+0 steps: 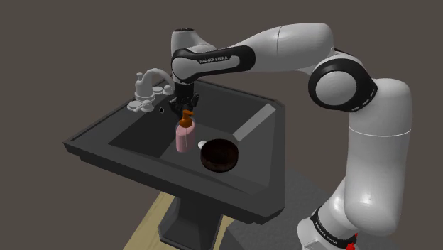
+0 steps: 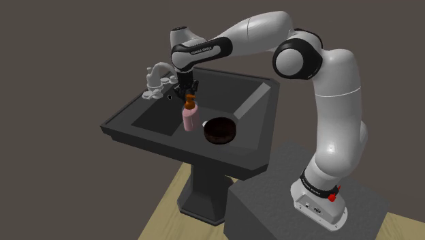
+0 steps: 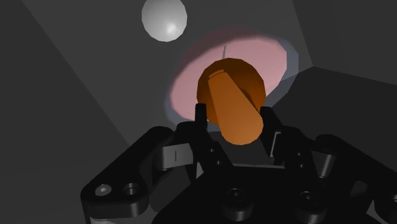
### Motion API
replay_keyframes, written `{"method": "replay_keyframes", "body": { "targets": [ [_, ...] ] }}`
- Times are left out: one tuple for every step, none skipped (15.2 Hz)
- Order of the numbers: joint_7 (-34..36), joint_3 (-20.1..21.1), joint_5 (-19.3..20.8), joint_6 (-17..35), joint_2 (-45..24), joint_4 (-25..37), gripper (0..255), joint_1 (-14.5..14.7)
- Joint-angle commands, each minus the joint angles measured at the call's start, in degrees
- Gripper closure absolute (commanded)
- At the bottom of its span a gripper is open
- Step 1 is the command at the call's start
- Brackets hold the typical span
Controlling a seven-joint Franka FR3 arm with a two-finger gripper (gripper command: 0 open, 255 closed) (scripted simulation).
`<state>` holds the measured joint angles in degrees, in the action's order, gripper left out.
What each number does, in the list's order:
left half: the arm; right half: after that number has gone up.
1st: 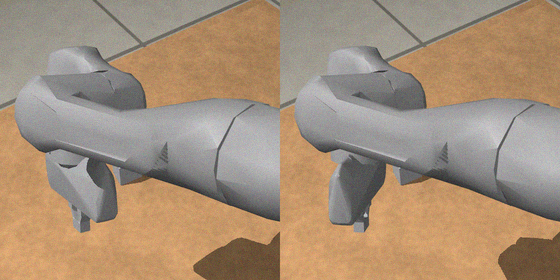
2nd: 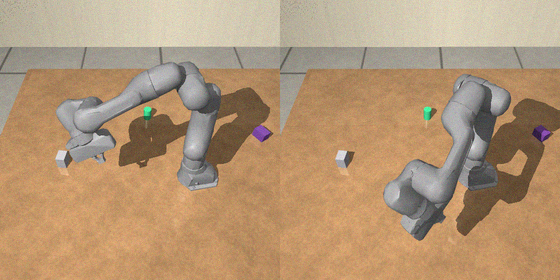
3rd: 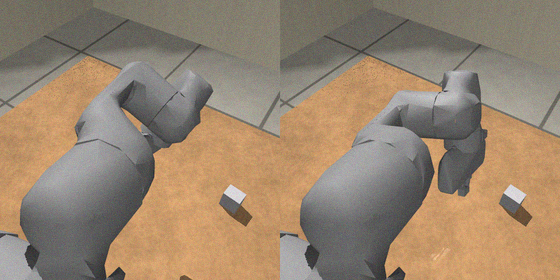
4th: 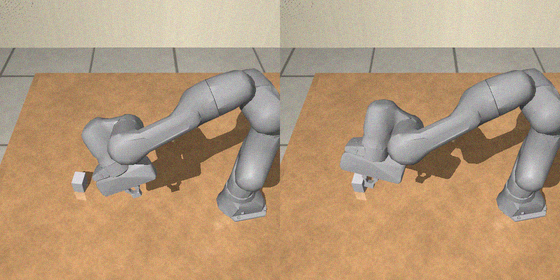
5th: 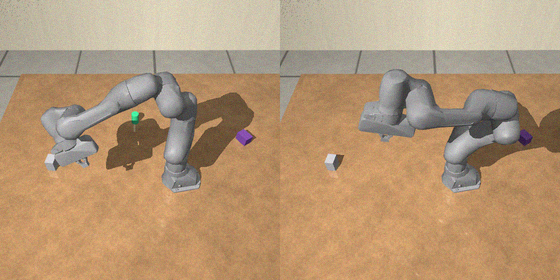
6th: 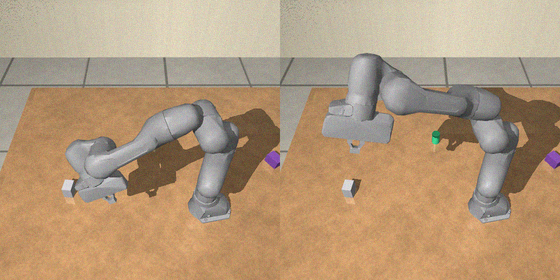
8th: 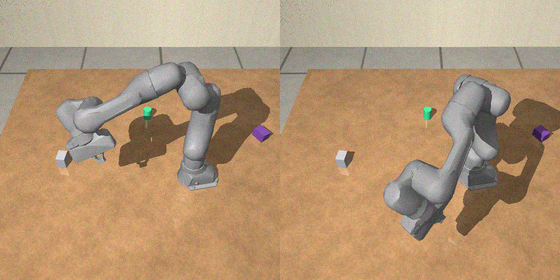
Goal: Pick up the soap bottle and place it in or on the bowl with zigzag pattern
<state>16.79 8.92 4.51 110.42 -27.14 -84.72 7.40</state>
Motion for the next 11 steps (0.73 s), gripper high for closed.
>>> {"method": "replay_keyframes", "body": {
  "targets": [
    [0.0, 0.0, 0.0, -1.0, -0.3, 0.6, 255, 0.0],
    [-0.1, 0.0, -0.1, -1.6, -0.1, 1.1, 255, 0.0],
    [-0.1, 0.0, -0.1, -2.3, 0.0, 1.6, 255, 0.0],
    [-0.1, 0.0, -0.1, -3.0, 0.2, 2.2, 255, 0.0],
    [-0.1, 0.1, -0.1, -3.7, 0.3, 2.8, 255, 0.0],
    [-0.2, 0.1, -0.2, -4.4, 0.4, 3.3, 255, 0.1],
    [-0.2, 0.1, -0.2, -5.1, 0.5, 4.0, 255, 0.1],
    [-0.2, 0.1, -0.2, -5.9, 0.6, 4.6, 255, 0.1],
    [-0.2, 0.1, -0.2, -6.6, 0.7, 5.2, 255, 0.1],
    [-0.3, 0.1, -0.3, -7.3, 0.8, 5.9, 255, 0.1],
    [-0.3, 0.1, -0.3, -8.1, 0.8, 6.6, 255, 0.2]
  ]
}}
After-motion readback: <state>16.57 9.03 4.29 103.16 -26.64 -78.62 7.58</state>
